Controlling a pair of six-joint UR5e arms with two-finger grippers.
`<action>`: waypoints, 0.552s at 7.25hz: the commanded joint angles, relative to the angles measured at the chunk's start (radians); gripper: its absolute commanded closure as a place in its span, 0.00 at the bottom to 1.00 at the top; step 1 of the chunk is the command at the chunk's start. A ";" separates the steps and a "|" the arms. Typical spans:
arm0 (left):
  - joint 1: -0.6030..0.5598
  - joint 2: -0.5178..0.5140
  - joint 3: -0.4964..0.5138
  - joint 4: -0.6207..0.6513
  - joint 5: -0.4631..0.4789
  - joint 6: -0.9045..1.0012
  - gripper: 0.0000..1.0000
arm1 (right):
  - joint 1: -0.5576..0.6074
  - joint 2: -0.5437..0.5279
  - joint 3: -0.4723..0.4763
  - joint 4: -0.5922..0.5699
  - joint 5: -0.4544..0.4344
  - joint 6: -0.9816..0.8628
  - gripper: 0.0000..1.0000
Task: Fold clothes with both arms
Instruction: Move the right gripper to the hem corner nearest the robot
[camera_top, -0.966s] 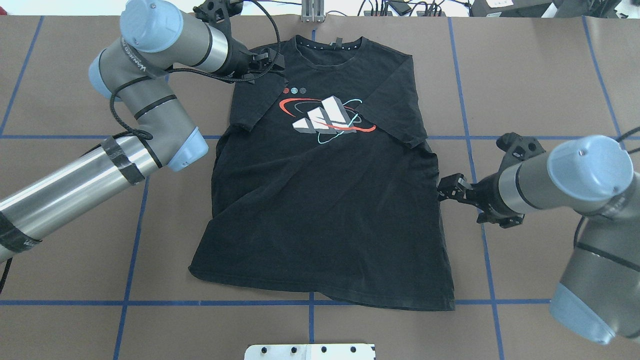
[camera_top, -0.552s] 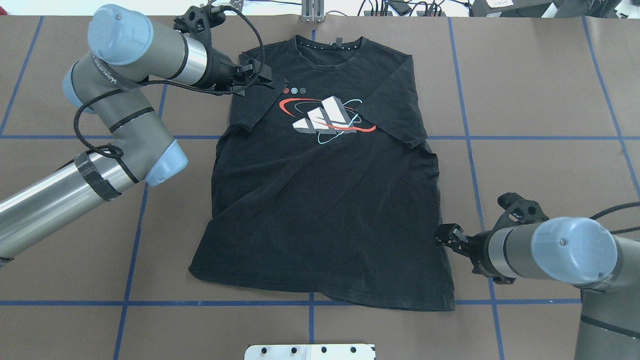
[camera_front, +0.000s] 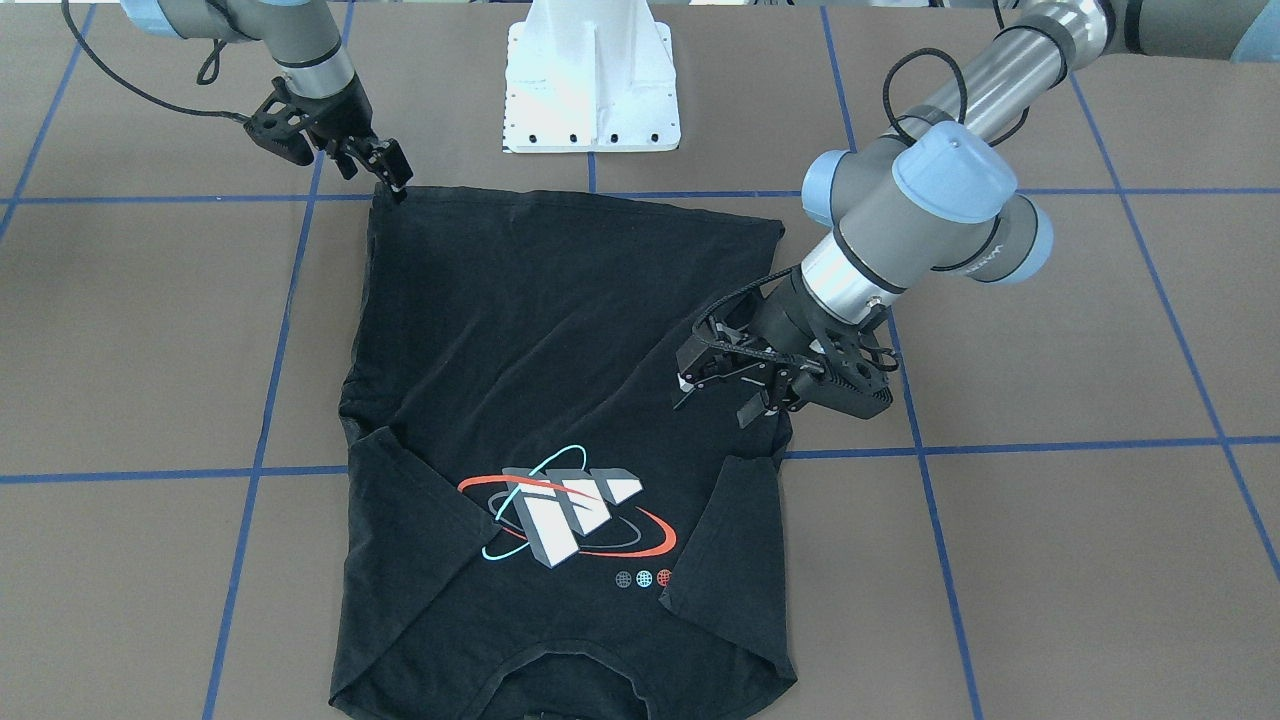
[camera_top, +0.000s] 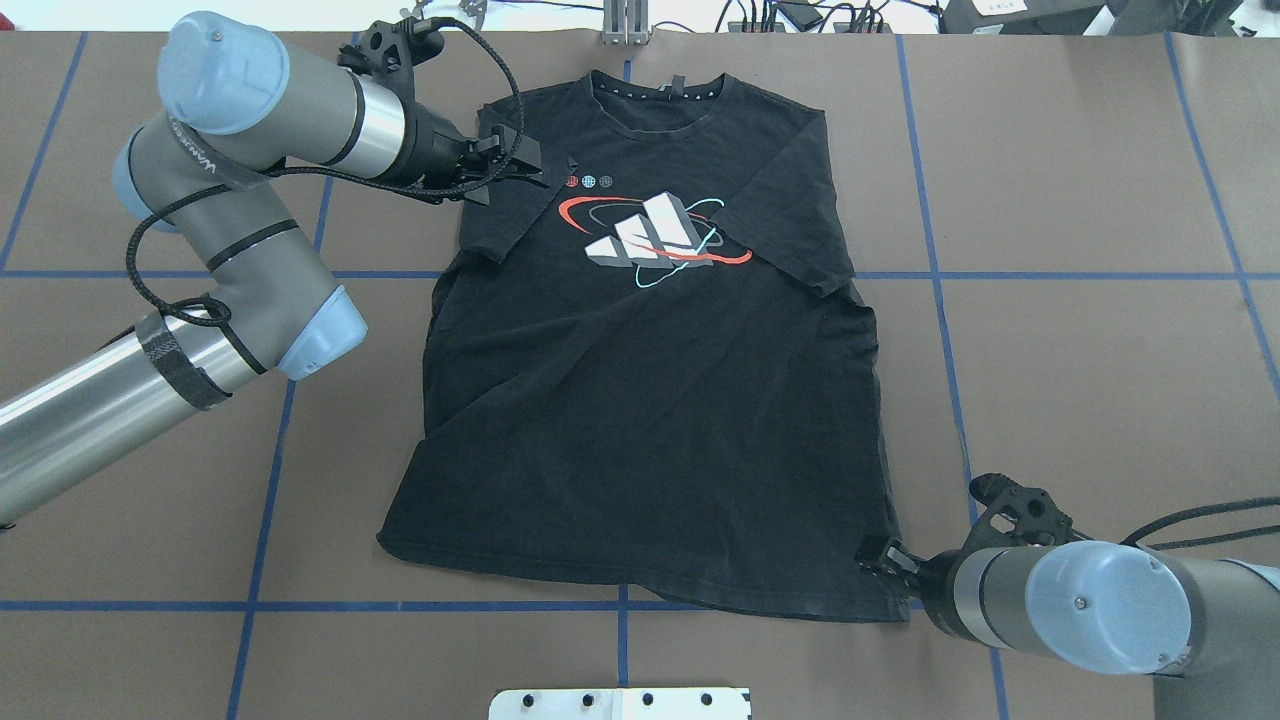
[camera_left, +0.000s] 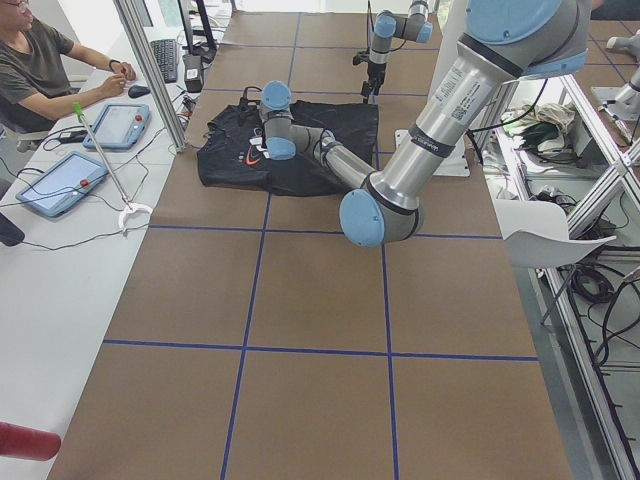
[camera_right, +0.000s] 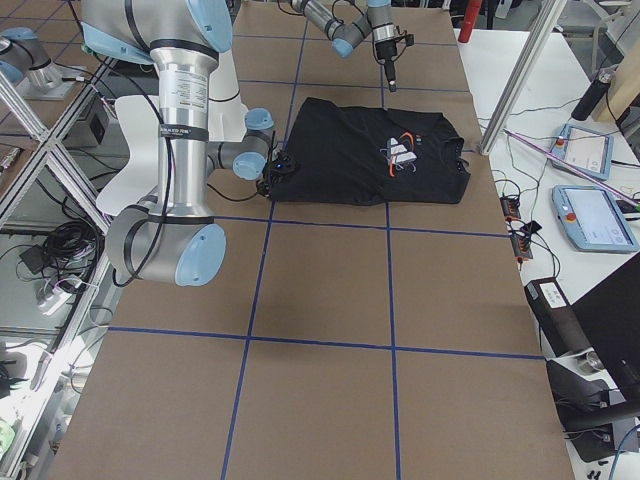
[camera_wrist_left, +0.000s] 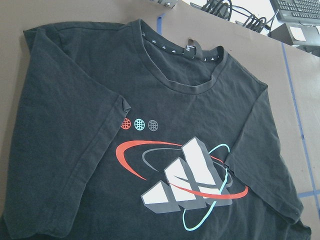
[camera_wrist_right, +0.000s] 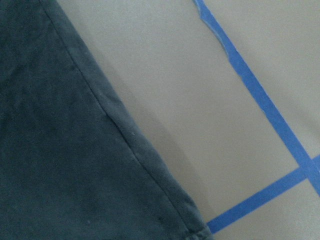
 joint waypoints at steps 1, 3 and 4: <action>0.000 0.008 -0.006 0.001 0.020 -0.001 0.12 | -0.042 -0.008 -0.004 0.001 -0.015 0.008 0.10; 0.000 0.011 -0.006 0.001 0.024 -0.003 0.12 | -0.044 -0.008 -0.010 0.001 -0.015 0.013 0.11; 0.000 0.017 -0.007 -0.001 0.030 -0.003 0.12 | -0.047 -0.008 -0.018 0.001 -0.015 0.011 0.12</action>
